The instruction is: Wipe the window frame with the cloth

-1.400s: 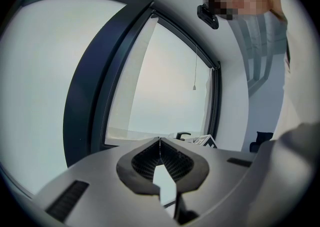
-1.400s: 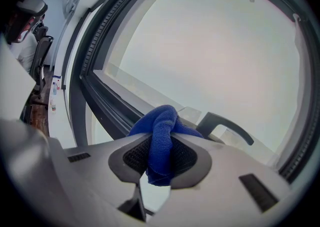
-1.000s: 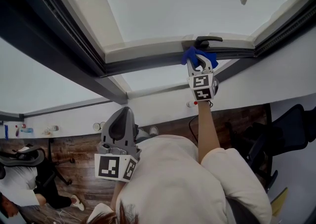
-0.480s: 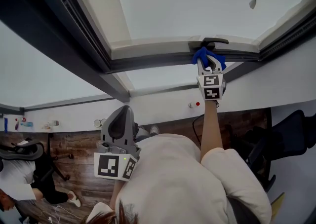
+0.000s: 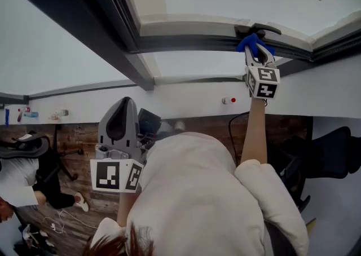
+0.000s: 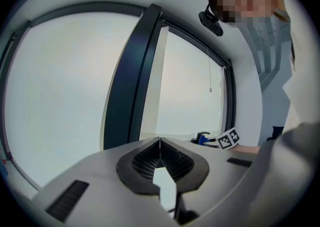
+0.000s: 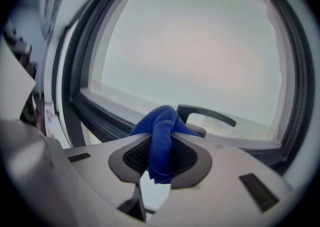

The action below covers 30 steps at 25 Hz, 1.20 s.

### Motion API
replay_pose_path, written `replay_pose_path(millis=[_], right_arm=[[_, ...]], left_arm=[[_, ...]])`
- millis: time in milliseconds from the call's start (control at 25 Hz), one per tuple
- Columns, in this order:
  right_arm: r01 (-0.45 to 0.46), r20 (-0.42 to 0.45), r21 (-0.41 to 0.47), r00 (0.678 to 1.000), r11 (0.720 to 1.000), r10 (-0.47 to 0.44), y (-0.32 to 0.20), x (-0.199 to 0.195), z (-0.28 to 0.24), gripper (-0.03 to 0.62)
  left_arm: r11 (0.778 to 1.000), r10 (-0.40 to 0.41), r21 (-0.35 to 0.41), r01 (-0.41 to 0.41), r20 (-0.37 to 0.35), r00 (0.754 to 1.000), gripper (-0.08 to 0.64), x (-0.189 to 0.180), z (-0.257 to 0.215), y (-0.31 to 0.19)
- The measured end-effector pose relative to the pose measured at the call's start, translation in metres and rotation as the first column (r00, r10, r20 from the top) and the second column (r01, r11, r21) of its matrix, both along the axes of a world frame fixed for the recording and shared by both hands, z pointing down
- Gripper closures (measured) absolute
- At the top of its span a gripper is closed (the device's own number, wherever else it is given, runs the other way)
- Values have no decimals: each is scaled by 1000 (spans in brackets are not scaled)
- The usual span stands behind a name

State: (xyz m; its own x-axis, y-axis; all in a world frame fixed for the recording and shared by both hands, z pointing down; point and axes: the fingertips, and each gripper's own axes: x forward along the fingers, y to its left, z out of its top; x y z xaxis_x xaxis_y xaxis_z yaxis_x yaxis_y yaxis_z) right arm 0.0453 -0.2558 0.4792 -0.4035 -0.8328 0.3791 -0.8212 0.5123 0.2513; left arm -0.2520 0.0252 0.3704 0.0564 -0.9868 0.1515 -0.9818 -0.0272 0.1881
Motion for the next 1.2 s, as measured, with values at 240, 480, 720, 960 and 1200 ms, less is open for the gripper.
replay_pose_path(millis=[240, 480, 720, 960, 1200], right_arm=[[73, 271, 127, 957, 989, -105, 77, -6, -50, 505], [42, 283, 133, 956, 990, -79, 154, 5, -81, 505], [-73, 232, 116, 972, 991, 44, 210, 35, -96, 505], [-105, 254, 65, 963, 992, 85, 225, 38, -87, 505], [-42, 204, 42, 978, 998, 33, 214, 40, -82, 505]], left_arm=[[999, 37, -36, -37, 4, 999, 551, -18, 0, -7], [979, 199, -31, -200, -12, 980, 551, 5, -5, -28], [941, 328, -69, -331, -48, 943, 551, 28, 18, -21], [944, 318, -81, -319, -21, 948, 551, 20, 28, -18], [957, 278, -95, -275, 23, 960, 551, 32, 26, -11]])
